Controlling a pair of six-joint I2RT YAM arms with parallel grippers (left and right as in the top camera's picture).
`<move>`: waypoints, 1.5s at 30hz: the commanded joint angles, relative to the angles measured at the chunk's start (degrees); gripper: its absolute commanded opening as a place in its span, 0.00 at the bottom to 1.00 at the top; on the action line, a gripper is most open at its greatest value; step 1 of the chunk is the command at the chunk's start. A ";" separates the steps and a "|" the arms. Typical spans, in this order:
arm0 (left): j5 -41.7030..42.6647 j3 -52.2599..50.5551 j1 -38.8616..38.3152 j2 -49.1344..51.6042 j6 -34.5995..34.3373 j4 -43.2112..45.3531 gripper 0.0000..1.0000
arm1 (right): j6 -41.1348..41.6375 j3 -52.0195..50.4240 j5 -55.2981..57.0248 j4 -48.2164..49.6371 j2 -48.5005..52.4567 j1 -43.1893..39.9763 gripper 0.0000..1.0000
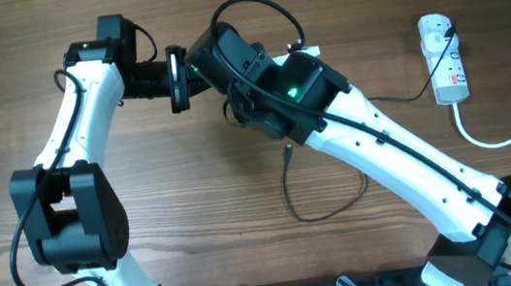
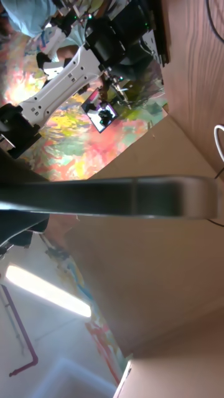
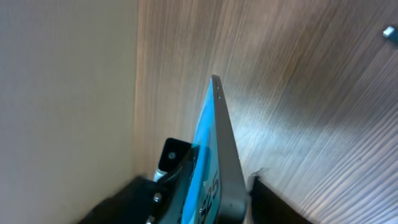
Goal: Plug charger to phone and switch on socket
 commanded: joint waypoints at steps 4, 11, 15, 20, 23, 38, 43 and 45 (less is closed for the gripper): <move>-1.81 0.02 -0.20 -1.88 0.13 0.55 0.04 | -11.23 0.09 2.47 -4.17 -1.64 -0.22 0.90; -1.86 0.02 -0.15 -1.88 4.13 6.73 0.04 | -29.14 0.09 2.45 -15.04 -7.61 -7.23 1.00; -1.73 0.02 -0.17 -1.88 8.20 6.64 0.04 | -46.93 0.11 1.42 -18.03 -10.34 -13.66 1.00; 5.92 0.02 -1.22 -1.88 8.22 5.81 0.04 | -62.23 -1.25 0.72 -25.46 -9.49 -20.20 1.00; 6.60 0.02 -2.03 -1.88 8.15 5.79 0.04 | -59.87 -5.20 -0.52 -25.90 -9.40 -21.49 1.00; 6.60 0.02 -2.54 -1.88 8.17 5.81 0.04 | -55.69 -36.13 -14.32 -6.45 -9.40 -21.46 1.00; 6.58 0.02 -2.54 -1.88 8.17 5.84 0.04 | -55.74 -40.44 -22.47 -0.44 -9.38 -21.42 1.00; 6.12 0.02 -2.54 -1.88 8.17 5.84 0.04 | -55.74 -41.46 -22.69 1.42 -9.27 -21.31 1.00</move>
